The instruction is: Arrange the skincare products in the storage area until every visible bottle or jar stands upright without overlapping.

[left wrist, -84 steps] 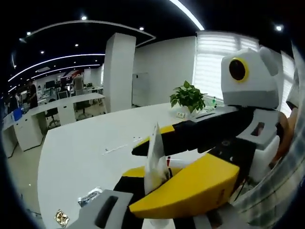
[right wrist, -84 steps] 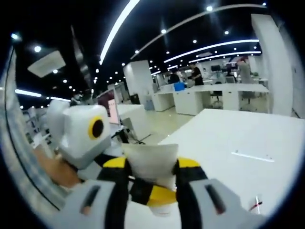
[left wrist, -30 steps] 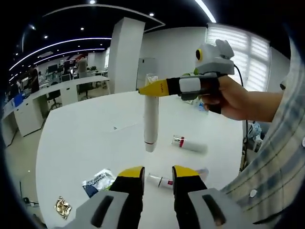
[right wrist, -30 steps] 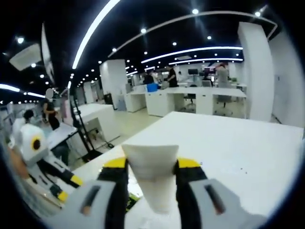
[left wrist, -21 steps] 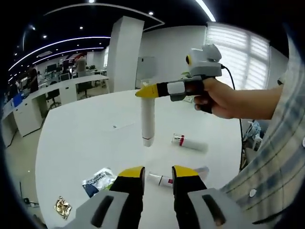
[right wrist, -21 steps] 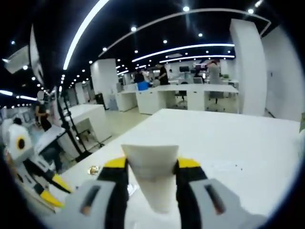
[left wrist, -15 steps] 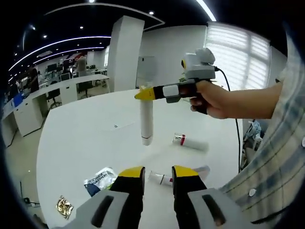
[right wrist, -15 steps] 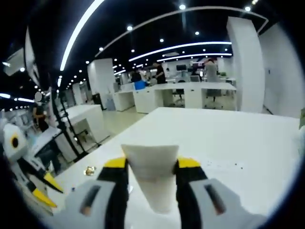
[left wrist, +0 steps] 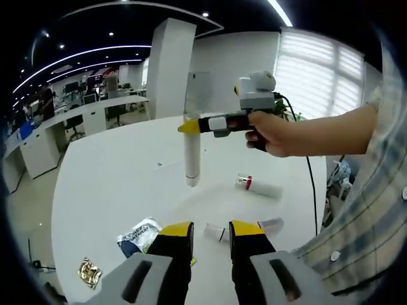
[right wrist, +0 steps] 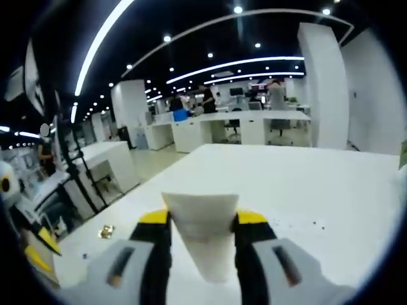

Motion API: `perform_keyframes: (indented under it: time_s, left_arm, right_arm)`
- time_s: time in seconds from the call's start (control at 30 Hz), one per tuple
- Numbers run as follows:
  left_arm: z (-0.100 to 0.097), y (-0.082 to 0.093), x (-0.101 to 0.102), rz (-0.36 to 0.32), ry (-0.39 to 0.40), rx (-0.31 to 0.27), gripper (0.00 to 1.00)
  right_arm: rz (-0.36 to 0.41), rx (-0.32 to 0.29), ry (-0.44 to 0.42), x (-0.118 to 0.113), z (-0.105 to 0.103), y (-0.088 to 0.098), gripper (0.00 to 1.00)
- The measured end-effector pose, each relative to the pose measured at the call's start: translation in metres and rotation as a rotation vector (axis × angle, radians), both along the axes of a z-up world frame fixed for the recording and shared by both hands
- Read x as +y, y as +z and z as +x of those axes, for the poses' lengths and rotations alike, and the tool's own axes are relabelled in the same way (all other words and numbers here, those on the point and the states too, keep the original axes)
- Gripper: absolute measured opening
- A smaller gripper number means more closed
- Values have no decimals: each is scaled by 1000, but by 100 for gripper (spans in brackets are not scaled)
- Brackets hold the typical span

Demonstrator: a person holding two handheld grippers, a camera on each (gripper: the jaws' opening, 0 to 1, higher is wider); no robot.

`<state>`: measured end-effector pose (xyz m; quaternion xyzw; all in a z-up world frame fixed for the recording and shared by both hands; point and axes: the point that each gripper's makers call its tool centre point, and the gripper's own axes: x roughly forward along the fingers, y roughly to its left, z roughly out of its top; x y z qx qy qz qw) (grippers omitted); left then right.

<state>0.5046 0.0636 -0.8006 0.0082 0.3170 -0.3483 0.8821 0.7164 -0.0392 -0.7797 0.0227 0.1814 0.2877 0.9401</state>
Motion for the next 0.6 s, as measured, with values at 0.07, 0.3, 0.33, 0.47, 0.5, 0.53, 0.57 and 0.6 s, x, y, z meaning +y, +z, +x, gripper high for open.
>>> perform_keyframes:
  time_s: [0.07, 0.3, 0.33, 0.47, 0.5, 0.53, 0.57, 0.6]
  left_arm:
    - [-1, -1, 0, 1, -4, 7, 22]
    - [-4, -2, 2, 5, -10, 21, 22]
    - [-5, -2, 2, 4, -12, 24, 22]
    - [-8, -6, 6, 16, -25, 37, 22]
    - [-8, -7, 7, 16, -26, 41, 22]
    - [-8, -7, 8, 17, -26, 44, 22]
    - [-8, -7, 10, 17, -26, 45, 22]
    - [-8, -8, 11, 18, -27, 46, 22]
  right_arm:
    - [1, 17, -17, -4, 2, -5, 36]
    - [-14, 28, -53, -18, 15, -12, 36]
    - [-21, 31, -55, -20, 16, -13, 36]
    - [-32, 35, -67, -24, 25, -15, 36]
    - [-31, 34, -72, -25, 27, -14, 36]
    - [-26, 36, -81, -26, 30, -13, 36]
    - [-24, 36, -85, -26, 32, -13, 36]
    - [-21, 37, -90, -25, 33, -13, 36]
